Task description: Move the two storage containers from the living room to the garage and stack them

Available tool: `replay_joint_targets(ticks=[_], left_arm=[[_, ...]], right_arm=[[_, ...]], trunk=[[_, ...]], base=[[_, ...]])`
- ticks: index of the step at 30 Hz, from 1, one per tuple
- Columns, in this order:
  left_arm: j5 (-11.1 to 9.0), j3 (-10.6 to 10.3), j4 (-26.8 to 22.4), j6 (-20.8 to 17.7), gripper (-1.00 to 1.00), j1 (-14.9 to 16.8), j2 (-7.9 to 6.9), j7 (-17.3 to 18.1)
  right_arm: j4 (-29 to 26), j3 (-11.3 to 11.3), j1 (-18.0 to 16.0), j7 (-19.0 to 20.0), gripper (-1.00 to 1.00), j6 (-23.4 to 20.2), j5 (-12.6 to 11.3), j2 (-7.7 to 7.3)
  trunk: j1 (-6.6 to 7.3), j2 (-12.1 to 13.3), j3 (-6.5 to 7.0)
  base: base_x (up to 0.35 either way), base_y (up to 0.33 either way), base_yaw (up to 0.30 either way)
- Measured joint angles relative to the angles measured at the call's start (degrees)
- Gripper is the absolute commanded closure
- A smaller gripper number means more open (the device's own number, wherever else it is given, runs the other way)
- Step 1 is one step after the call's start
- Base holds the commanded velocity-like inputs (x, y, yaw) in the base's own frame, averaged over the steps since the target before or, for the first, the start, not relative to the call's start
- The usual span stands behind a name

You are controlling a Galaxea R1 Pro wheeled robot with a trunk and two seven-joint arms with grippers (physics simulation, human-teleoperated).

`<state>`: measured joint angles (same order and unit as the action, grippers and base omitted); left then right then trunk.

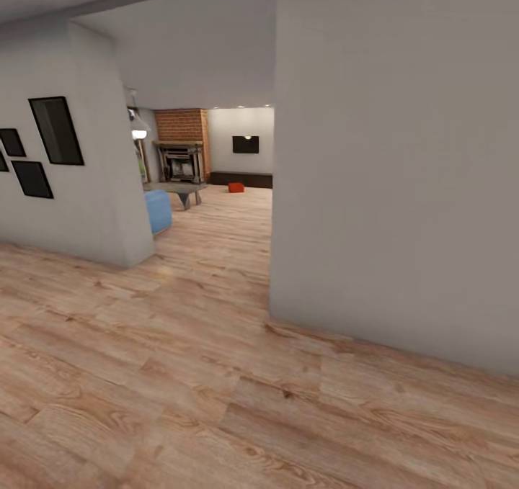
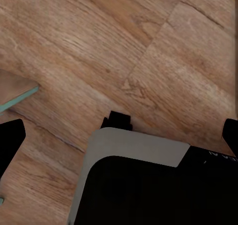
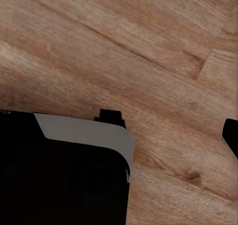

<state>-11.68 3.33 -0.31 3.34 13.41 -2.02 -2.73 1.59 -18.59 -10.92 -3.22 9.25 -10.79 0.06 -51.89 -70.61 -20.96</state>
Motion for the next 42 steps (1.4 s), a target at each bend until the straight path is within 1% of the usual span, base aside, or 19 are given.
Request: replay_joint_targets(ticks=[38,42], left_arm=[[-0.14,0.05,0.09,0.03,-1.0,0.0,0.03,-0.03],[-0.15,0.04,0.07,0.12,-1.0,-0.01,0.06,-0.03]], right_arm=[[0.0,0.0,0.0,0.3,-1.0,0.05,-0.02,0.17],[0.0,0.08,-0.01,0.78,-1.0,0.07,0.01,-0.21]], trunk=[[0.0,0.0,0.0],[0.0,0.0,0.0]], base=[[0.322,0.0,0.0],[0.322,0.0,0.175]])
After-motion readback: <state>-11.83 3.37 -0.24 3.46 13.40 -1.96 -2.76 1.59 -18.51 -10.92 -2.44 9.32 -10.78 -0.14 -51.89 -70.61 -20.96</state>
